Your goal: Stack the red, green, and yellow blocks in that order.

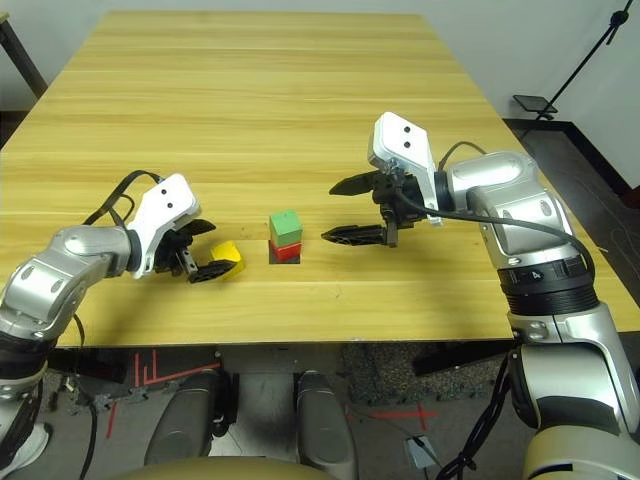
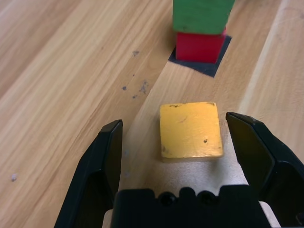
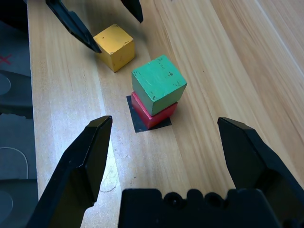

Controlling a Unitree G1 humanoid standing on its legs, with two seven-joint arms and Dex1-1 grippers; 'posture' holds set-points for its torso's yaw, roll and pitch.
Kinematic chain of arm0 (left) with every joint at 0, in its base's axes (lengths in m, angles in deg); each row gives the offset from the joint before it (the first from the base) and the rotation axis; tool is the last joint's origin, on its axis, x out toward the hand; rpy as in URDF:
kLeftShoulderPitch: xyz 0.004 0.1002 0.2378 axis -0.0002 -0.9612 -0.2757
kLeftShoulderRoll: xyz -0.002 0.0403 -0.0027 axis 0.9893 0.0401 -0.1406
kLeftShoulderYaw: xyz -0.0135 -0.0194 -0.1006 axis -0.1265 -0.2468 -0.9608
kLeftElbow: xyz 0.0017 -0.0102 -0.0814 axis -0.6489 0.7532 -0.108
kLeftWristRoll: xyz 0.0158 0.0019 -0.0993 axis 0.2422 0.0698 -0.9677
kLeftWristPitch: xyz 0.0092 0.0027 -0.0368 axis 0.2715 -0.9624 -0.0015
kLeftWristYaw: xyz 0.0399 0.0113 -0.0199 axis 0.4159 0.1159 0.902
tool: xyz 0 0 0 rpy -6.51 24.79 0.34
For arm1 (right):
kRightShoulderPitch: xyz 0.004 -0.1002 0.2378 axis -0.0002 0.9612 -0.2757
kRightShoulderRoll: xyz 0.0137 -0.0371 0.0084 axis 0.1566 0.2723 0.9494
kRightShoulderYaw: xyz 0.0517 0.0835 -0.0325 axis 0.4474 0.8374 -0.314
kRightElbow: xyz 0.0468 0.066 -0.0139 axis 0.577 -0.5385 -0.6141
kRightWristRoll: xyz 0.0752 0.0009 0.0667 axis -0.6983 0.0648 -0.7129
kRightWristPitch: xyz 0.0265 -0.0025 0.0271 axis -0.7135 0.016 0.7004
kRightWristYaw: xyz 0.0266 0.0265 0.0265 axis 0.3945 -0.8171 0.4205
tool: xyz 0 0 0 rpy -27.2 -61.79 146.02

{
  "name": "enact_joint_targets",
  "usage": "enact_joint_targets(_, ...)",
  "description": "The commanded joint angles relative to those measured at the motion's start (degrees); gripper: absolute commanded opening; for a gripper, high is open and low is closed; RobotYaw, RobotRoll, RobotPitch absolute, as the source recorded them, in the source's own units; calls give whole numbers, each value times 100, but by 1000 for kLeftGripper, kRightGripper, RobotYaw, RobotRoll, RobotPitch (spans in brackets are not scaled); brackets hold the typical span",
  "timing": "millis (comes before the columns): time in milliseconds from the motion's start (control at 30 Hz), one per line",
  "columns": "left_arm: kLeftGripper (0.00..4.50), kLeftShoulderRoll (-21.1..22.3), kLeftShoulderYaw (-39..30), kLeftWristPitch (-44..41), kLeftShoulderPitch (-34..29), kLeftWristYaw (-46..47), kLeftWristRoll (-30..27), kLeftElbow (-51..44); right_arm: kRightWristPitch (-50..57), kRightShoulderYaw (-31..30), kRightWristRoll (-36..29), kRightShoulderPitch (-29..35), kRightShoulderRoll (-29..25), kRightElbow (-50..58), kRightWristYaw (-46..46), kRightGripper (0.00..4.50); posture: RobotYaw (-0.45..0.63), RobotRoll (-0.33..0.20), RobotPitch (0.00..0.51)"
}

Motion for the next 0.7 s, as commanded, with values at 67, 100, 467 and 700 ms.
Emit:
enact_joint_targets(67,4440,-29,287,285,-174,4,133,246,61,-28,6,16,-69,99,9,4500,116,-55,80)
enact_joint_targets(100,4440,-10,333,328,-185,-24,152,283,72,-18,1,32,-79,114,4,4500,115,-56,82)
enact_joint_targets(467,2057,-140,94,220,168,10,44,381,112,62,-67,256,-162,263,-19,4500,110,-55,82)
enact_joint_targets(700,2057,-43,-80,-479,1578,-430,-375,445,102,97,-123,479,-270,357,43,4500,111,-45,83)
